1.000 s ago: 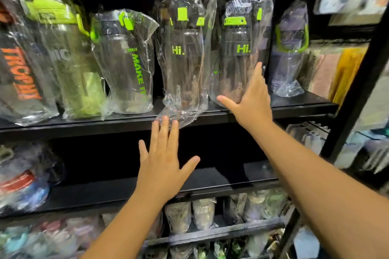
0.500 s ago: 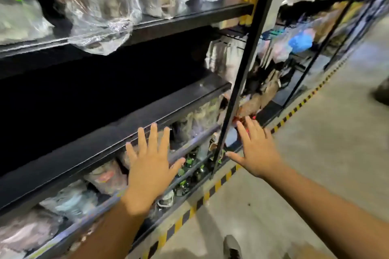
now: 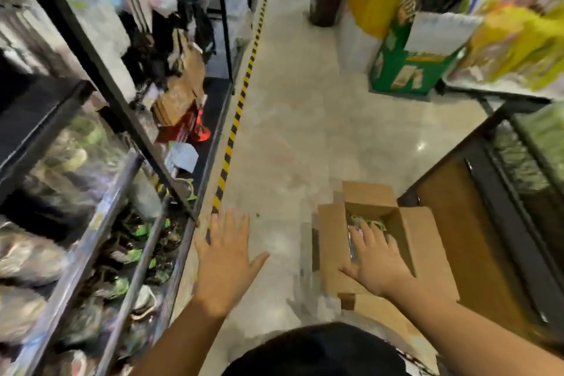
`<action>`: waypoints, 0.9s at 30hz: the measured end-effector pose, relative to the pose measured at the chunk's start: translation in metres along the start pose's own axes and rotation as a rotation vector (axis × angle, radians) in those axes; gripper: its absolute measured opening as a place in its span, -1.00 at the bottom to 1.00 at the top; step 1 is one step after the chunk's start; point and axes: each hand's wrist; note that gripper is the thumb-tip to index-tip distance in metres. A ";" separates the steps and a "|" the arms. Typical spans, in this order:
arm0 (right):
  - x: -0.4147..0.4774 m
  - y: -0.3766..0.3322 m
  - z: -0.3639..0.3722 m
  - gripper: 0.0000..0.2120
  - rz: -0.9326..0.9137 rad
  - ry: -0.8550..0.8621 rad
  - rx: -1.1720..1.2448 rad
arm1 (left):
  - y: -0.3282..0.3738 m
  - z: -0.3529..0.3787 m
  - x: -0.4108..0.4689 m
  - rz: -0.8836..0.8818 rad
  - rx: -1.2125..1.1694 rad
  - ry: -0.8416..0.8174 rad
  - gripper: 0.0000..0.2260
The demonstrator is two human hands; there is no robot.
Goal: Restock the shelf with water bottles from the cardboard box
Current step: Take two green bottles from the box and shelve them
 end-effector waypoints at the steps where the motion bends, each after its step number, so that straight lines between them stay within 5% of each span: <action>1: -0.008 0.021 0.012 -0.10 0.052 -0.016 0.035 | 0.015 0.000 0.003 0.030 0.020 0.009 -0.19; 9: -0.054 0.167 0.056 -0.11 0.261 0.013 0.183 | 0.160 0.005 0.026 0.182 0.054 -0.043 -0.19; 18: -0.078 0.321 0.062 -0.10 0.285 0.004 0.256 | 0.346 0.007 0.035 0.257 0.145 -0.141 -0.20; 27: -0.043 0.357 0.059 -0.09 0.232 -0.034 0.283 | 0.386 -0.017 0.063 0.257 0.133 -0.159 -0.15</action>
Point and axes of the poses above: each hand's wrist, its own x-axis towards the middle knuckle, its own z-axis out of the palm, y = z × x, and after that the axes turned 10 degrees about x, right-handed
